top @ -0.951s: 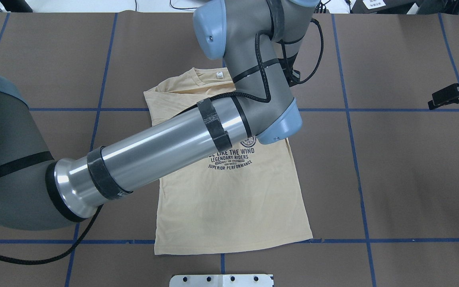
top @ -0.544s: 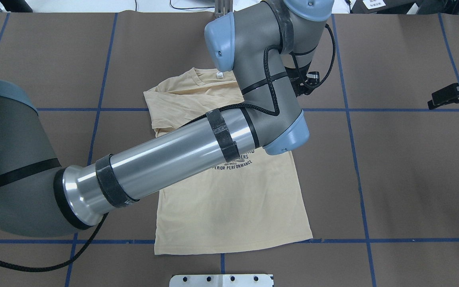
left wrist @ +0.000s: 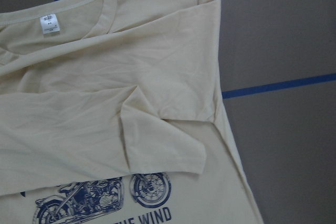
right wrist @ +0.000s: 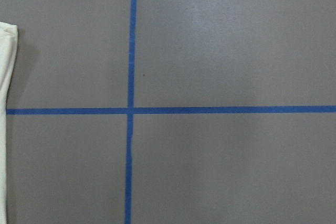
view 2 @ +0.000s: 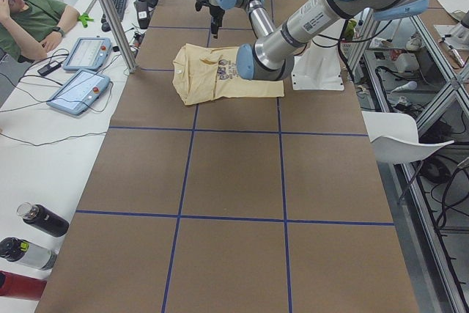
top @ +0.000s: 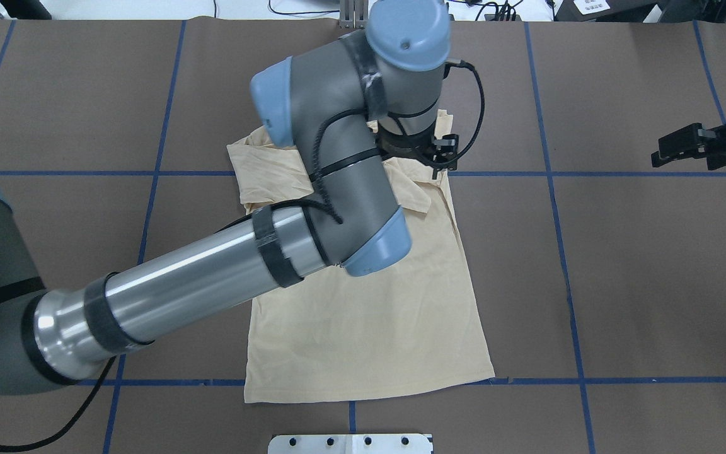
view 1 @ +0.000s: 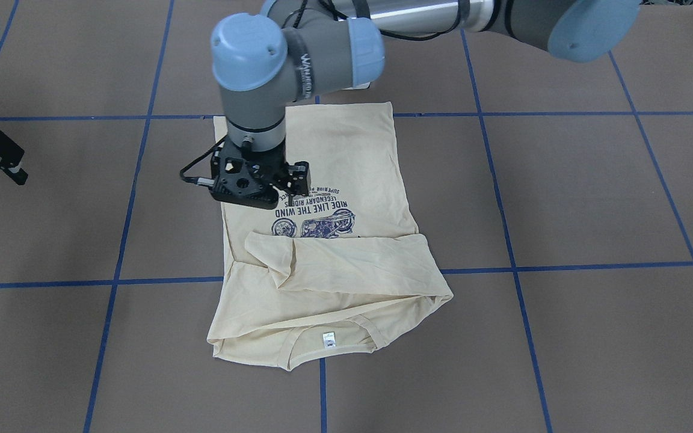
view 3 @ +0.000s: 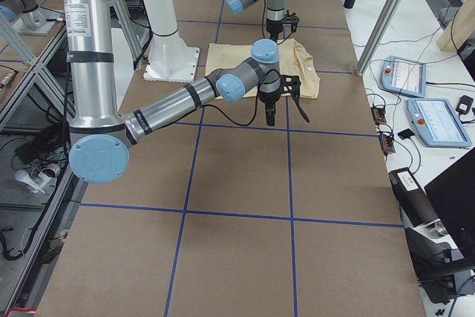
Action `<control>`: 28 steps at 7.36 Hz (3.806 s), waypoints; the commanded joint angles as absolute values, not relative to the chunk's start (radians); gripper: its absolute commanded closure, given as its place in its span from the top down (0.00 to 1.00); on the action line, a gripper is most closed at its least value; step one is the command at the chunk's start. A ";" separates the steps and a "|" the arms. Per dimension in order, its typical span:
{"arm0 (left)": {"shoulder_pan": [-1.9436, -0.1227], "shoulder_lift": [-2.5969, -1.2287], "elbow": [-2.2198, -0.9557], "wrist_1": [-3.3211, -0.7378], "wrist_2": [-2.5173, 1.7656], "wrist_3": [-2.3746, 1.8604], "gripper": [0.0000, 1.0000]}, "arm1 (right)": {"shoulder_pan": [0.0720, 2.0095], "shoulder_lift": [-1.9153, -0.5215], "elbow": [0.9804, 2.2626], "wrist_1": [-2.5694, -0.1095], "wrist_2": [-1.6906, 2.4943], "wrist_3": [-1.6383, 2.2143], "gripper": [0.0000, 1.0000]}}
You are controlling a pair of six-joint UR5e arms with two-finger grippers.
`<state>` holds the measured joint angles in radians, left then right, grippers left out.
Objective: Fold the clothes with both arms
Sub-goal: 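Lift the held sleeve and fold it across the shirt front with the left gripper, then release the sleeve and move both grippers to the hem corners nearest the robot, then grasp the hem corner with the left gripper while the right gripper repositions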
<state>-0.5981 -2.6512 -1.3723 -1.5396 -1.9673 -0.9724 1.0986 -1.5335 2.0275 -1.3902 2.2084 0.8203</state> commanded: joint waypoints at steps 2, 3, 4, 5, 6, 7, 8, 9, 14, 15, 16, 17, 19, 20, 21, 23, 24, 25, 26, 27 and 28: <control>-0.556 -2.164 -1.898 -1.545 -1.956 -0.927 1.00 | 0.863 -1.548 2.130 -1.335 2.068 1.137 1.00; -0.534 -2.067 -1.995 -1.546 -1.919 -0.934 1.00 | 0.753 -1.558 2.170 -1.335 1.993 1.241 1.00; -0.496 -2.001 -2.050 -1.548 -1.881 -0.946 1.00 | 0.617 -1.574 2.206 -1.335 1.870 1.349 1.00; -0.476 -1.952 -2.081 -1.563 -1.873 -0.978 1.00 | 0.480 -1.575 2.220 -1.335 1.741 1.438 1.00; -0.445 -1.900 -2.088 -1.624 -1.871 -1.061 1.00 | 0.384 -1.574 2.220 -1.338 1.651 1.498 1.00; -0.378 -1.840 -2.083 -1.738 -1.824 -1.178 1.00 | 0.329 -1.574 2.218 -1.339 1.602 1.531 1.00; -0.317 -1.794 -2.066 -1.822 -1.769 -1.316 1.00 | 0.309 -1.574 2.218 -1.341 1.588 1.532 1.00; -0.264 -1.792 -2.034 -1.836 -1.755 -1.389 1.00 | 0.304 -1.572 2.214 -1.341 1.585 1.534 1.00; -0.158 -1.809 -1.991 -1.867 -1.703 -1.450 0.37 | 0.304 -1.563 2.209 -1.341 1.583 1.534 1.00; -0.156 -1.809 -1.991 -1.867 -1.704 -1.450 0.37 | 0.304 -1.563 2.209 -1.341 1.583 1.534 1.00; -0.156 -1.807 -1.993 -1.867 -1.704 -1.450 0.37 | 0.304 -1.563 2.209 -1.341 1.583 1.534 1.00; -0.155 -1.807 -1.991 -1.867 -1.706 -1.450 0.37 | 0.304 -1.563 2.209 -1.341 1.583 1.534 1.00; -0.155 -1.806 -1.991 -1.861 -1.709 -1.448 0.37 | 0.302 -1.563 2.209 -1.341 1.583 1.534 1.00; -0.155 -1.802 -1.991 -1.855 -1.707 -1.448 0.37 | 0.302 -1.563 2.209 -1.341 1.583 1.534 1.00; -0.155 -1.802 -1.991 -1.855 -1.707 -1.448 0.37 | 0.304 -1.563 2.209 -1.341 1.583 1.534 1.00; -0.153 -1.801 -1.990 -1.855 -1.709 -1.448 0.37 | 0.301 -1.563 2.209 -1.341 1.583 1.535 1.00; -0.152 -1.802 -1.987 -1.855 -1.707 -1.448 0.37 | 0.301 -1.563 2.209 -1.341 1.583 1.536 1.00; -0.150 -1.805 -1.982 -1.855 -1.709 -1.448 0.37 | 0.301 -1.563 2.209 -1.341 1.583 1.534 1.00; -0.150 -1.809 -1.979 -1.855 -1.709 -1.448 0.37 | 0.301 -1.563 2.209 -1.341 1.583 1.534 1.00; -0.150 -1.809 -1.980 -1.855 -1.709 -1.450 0.28 | 0.301 -1.563 2.209 -1.341 1.583 1.534 1.00; -0.150 -1.807 -1.979 -1.855 -1.707 -1.451 0.15 | 0.301 -1.563 2.209 -1.341 1.583 1.535 1.00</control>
